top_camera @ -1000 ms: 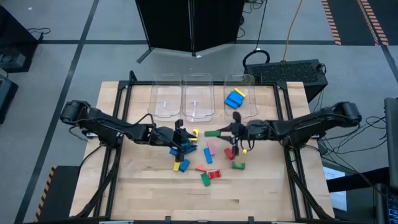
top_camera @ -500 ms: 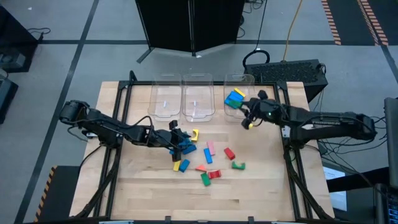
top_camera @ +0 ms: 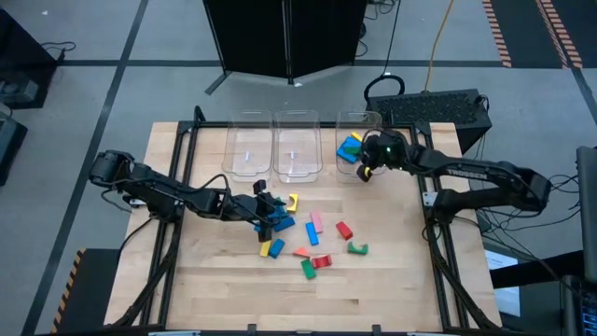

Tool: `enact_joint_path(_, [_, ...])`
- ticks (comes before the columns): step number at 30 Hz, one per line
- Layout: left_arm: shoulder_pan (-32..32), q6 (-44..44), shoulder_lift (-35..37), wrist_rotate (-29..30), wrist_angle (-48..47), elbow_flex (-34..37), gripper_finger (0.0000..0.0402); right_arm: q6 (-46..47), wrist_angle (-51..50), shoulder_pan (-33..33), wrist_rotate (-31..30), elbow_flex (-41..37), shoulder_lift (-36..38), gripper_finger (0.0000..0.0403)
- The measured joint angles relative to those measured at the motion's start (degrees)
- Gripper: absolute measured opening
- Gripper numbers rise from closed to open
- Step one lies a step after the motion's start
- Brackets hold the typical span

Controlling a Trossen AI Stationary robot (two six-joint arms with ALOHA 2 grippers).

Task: Sort blocks by size
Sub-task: Put the green rectangular block into the right transparent bin

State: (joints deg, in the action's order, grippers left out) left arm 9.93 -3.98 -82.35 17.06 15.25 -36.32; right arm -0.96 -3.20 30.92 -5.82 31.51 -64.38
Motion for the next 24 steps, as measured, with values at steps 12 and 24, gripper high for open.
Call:
enact_joint_path(12, [-0.2,0.3,0.0,1.5,-1.3,0.0,0.0185,-1.5,2.3,4.7,6.1,0.0,-7.0,0.0112])
enact_joint_path(24, [-0.2,0.2,0.0,1.5,-1.3,0.0,0.0185,-2.5,7.0,6.2,6.3,0.0,-10.8,0.0123])
